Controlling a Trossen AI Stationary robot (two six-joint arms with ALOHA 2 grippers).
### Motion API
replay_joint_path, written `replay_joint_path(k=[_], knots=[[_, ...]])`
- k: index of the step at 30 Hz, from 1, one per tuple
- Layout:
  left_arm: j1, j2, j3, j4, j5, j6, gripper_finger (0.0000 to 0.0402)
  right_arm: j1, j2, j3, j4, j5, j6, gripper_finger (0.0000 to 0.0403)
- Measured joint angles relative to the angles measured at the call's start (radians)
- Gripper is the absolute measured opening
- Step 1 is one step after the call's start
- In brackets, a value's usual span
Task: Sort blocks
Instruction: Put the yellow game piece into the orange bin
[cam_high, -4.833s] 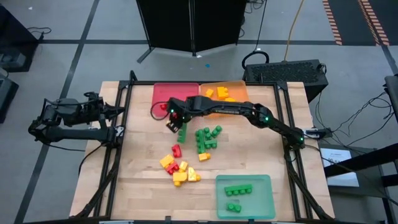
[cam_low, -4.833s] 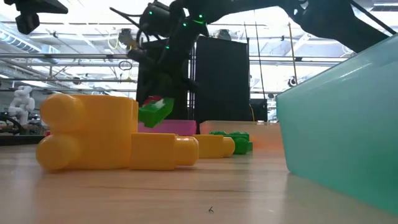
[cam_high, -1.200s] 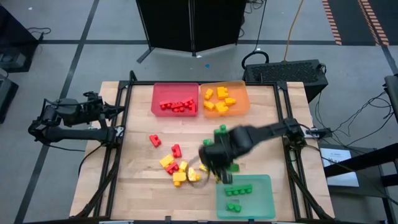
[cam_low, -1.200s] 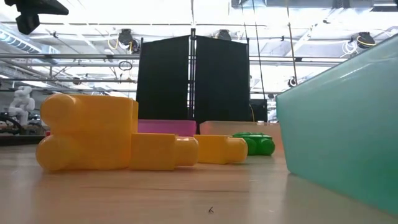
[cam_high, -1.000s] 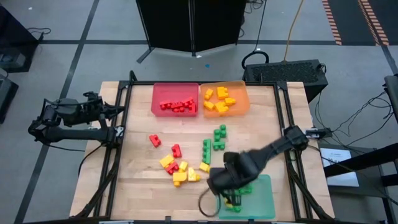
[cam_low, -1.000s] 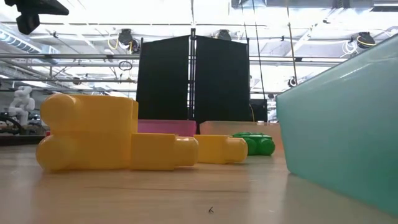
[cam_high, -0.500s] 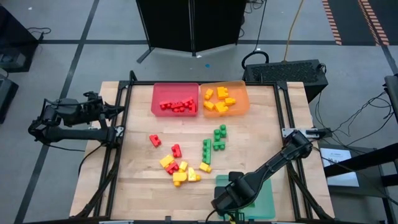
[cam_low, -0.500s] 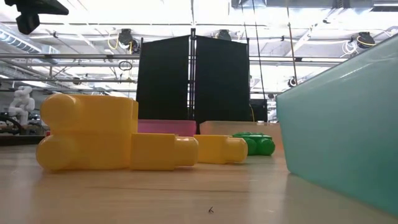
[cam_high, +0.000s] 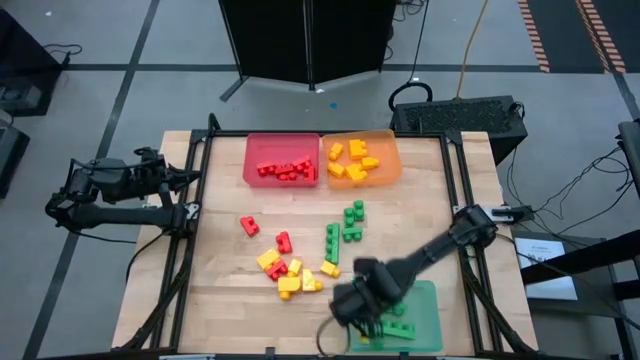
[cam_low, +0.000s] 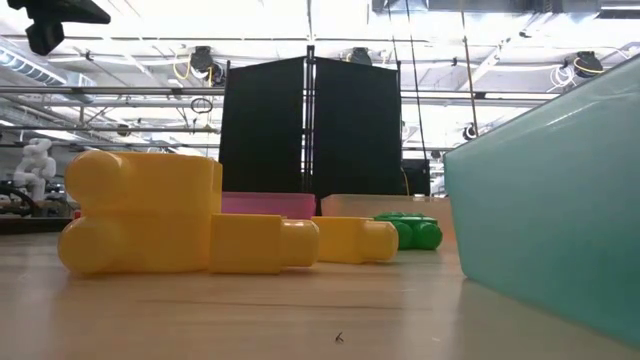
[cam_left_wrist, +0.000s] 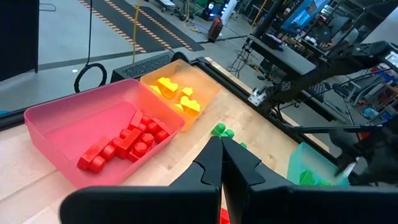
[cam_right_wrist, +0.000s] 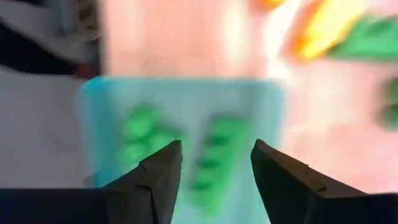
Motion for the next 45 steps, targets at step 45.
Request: replay_joint_path(k=[45], knots=[[0.0,0.0,0.0,-0.061,0.019,-0.003,0.0002,-0.295,0.186,-0.153,0.363,-0.036,-0.065,0.0323]])
